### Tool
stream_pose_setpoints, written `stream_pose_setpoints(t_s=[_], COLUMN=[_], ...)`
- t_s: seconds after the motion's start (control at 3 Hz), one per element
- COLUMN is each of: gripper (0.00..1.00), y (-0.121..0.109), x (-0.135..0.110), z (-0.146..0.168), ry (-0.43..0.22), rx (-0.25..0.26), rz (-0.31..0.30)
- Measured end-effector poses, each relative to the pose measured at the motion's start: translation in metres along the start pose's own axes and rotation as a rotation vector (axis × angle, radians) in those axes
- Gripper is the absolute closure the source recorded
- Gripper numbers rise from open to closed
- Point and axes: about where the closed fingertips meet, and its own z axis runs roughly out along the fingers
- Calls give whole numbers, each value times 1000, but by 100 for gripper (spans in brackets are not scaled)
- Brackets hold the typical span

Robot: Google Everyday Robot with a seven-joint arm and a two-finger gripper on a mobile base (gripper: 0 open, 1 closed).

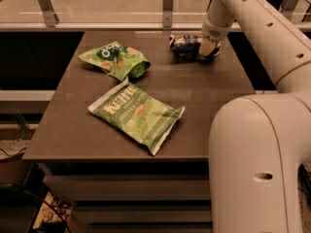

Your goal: Pick blue chip bag

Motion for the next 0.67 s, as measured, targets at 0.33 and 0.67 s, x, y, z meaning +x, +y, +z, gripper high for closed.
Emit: stream_pose_setpoints(t_s=[0.33,0.67], gripper=[100,100], y=[5,8], x=[-6,-15], z=[-8,-23], ry=[6,-9], rx=[-15,-26], rz=[-16,-30])
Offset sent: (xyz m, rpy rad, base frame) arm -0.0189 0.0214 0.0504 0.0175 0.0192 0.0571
